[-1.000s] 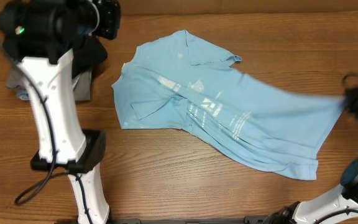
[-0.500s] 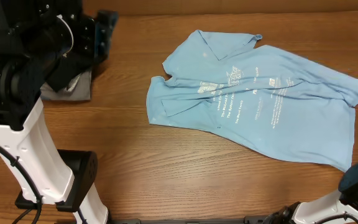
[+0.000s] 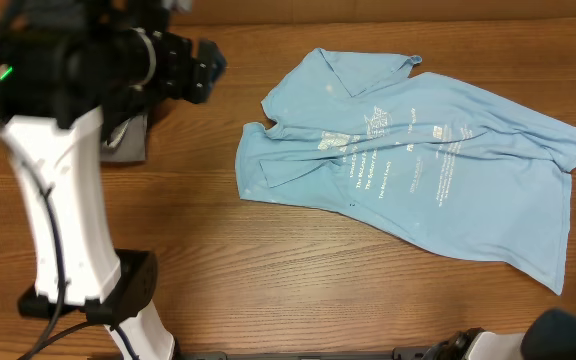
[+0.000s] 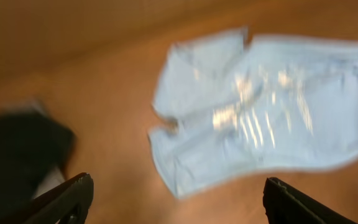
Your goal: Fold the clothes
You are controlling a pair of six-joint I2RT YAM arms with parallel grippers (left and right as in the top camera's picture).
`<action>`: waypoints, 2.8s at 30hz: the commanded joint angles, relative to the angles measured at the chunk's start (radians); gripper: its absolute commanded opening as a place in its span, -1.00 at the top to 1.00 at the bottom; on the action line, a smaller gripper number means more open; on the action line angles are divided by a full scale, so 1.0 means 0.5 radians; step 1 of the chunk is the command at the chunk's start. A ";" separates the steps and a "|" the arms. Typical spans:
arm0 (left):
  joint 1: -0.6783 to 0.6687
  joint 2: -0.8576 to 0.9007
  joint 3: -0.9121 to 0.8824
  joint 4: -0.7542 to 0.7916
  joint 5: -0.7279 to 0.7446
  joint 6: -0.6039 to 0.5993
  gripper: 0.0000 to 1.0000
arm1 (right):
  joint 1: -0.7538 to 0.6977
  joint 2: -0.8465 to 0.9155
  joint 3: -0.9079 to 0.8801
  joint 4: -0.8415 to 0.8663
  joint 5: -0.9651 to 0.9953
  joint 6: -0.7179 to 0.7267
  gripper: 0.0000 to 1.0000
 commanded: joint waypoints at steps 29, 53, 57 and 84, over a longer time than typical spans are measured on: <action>-0.237 0.670 -2.164 0.979 -0.277 -0.380 0.54 | 0.014 -0.125 -1.154 0.085 -0.050 -0.185 -1.00; 0.406 0.593 -2.219 0.766 -0.254 -0.553 0.91 | 0.014 -0.124 -2.392 0.658 0.469 0.282 -0.09; 0.355 0.593 -2.219 0.765 -0.262 -0.546 0.80 | -0.028 -0.125 -2.406 0.669 0.865 0.474 0.92; 0.138 -0.248 -1.938 1.340 0.152 -0.040 -0.61 | -0.208 -0.259 -1.290 0.491 -0.564 -0.258 -0.23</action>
